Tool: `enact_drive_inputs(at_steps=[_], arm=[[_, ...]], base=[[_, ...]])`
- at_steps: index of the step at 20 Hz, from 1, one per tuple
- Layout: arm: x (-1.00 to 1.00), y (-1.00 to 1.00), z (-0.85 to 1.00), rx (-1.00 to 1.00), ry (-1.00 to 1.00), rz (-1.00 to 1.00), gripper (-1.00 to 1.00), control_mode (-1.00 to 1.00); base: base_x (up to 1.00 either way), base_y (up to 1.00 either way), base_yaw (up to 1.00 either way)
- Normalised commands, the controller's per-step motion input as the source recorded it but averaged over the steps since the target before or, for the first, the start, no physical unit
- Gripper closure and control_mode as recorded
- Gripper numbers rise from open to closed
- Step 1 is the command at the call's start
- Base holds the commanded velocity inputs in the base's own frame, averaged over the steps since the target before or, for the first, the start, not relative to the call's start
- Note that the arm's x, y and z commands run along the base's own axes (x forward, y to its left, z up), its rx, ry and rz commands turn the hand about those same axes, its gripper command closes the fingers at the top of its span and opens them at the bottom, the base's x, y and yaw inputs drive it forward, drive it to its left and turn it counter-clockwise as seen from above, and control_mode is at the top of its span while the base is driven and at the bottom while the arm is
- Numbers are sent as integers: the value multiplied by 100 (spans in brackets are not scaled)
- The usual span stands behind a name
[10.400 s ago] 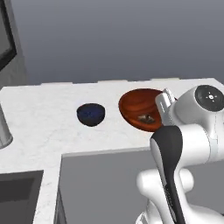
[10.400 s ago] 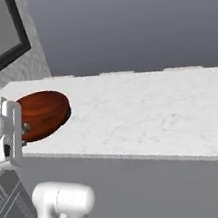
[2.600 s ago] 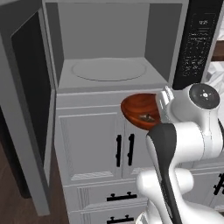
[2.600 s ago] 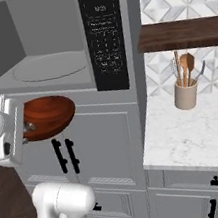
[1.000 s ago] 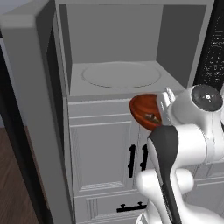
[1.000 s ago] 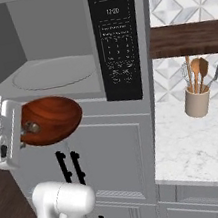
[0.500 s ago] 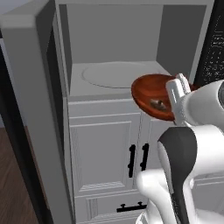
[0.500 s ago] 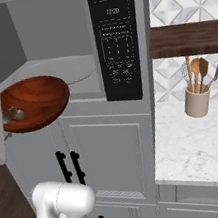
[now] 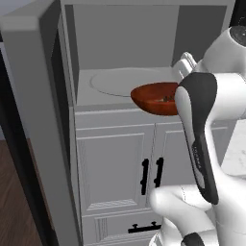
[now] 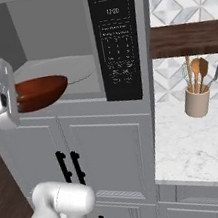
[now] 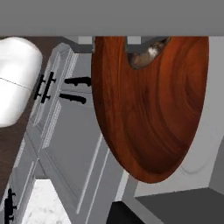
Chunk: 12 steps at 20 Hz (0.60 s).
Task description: Pick the mushroom from the sink and place it in the bowl. Then pick the bowl and place it in the microwave. Then close the microwave door and press the start button.
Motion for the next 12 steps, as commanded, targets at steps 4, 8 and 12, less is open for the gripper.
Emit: enact_drive_inputs(at_steps=[4,8,12], arm=[[0,-21,0,-6,-10,39,100,-100],[0,-23,0,-4,-16,42,100,-100],[3,-31,0,0,-17,34,100,-100]], base=[[0,0,0],[0,0,0],[0,0,0]])
